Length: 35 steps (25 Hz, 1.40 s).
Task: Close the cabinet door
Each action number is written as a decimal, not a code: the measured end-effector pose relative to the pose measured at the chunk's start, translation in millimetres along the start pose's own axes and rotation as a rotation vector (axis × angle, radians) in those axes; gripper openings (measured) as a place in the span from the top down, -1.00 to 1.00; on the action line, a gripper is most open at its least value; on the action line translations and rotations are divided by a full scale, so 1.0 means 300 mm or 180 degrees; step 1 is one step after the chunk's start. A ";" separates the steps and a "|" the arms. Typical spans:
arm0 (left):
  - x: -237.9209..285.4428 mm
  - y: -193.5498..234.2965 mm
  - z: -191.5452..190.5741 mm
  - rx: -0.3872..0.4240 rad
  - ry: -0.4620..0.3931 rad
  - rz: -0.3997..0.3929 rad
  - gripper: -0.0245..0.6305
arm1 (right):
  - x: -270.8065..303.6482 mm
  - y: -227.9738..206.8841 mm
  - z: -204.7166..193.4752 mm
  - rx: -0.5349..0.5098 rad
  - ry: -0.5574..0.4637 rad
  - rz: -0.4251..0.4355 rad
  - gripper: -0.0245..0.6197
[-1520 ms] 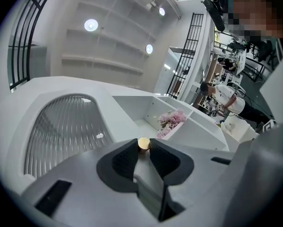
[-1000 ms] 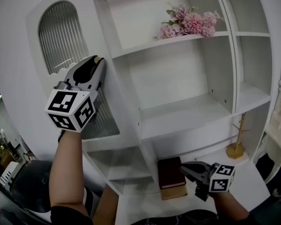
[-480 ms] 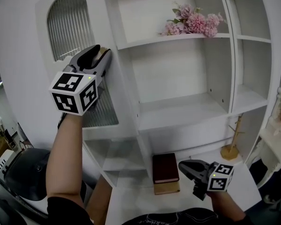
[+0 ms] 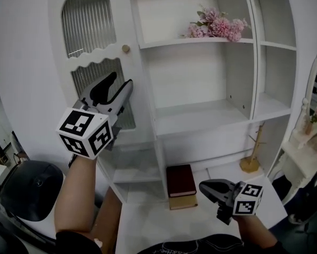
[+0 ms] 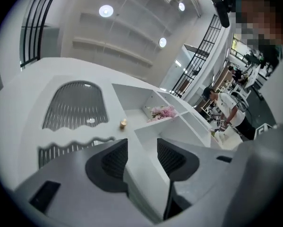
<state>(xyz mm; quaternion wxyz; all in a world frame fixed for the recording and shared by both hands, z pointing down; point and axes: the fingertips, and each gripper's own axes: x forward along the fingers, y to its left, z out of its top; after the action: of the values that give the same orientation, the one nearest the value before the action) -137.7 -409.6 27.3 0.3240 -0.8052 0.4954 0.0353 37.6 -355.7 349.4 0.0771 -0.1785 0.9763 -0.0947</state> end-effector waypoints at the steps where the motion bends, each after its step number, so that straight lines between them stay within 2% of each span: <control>1: -0.035 -0.029 -0.027 -0.0090 0.0035 -0.0067 0.37 | 0.002 0.022 -0.007 -0.0010 0.0021 -0.0002 0.91; 7: -0.290 -0.258 -0.217 -0.0978 0.0329 -0.0558 0.37 | 0.029 0.177 -0.082 -0.0004 0.0298 0.0083 0.91; 13: -0.579 -0.509 -0.371 -0.2115 0.0583 -0.0956 0.38 | 0.059 0.325 -0.145 0.0033 0.0403 0.0124 0.91; 16: -0.708 -0.662 -0.421 -0.2529 0.0693 -0.1173 0.38 | 0.055 0.381 -0.179 0.0089 0.0417 0.0077 0.91; 20: -0.867 -0.817 -0.476 -0.2987 0.0828 -0.1199 0.42 | 0.042 0.466 -0.237 0.0268 0.0384 0.0054 0.91; 22: -0.937 -0.867 -0.484 -0.3212 0.0827 -0.1160 0.56 | 0.024 0.500 -0.291 0.0370 0.0419 -0.0022 0.91; 24: -0.996 -0.911 -0.500 -0.3200 0.0862 -0.1121 0.75 | 0.007 0.528 -0.339 0.0506 0.0421 -0.0078 0.91; 28: -1.076 -0.965 -0.538 -0.2806 0.0994 -0.1017 0.80 | -0.010 0.582 -0.380 0.0555 0.0362 -0.0138 0.91; 30: -1.108 -0.976 -0.537 -0.2795 0.1011 -0.0986 0.91 | -0.015 0.604 -0.393 0.0493 0.0339 -0.0171 0.91; 35: -1.155 -0.988 -0.531 -0.2864 0.1024 -0.0904 0.91 | -0.023 0.636 -0.461 0.0438 0.0436 -0.0224 0.91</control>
<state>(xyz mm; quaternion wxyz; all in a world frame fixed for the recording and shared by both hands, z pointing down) -111.9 -141.1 427.9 -0.1344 -0.9200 0.3602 0.0765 -45.3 -156.2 444.0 0.0189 -0.2001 0.9636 -0.1761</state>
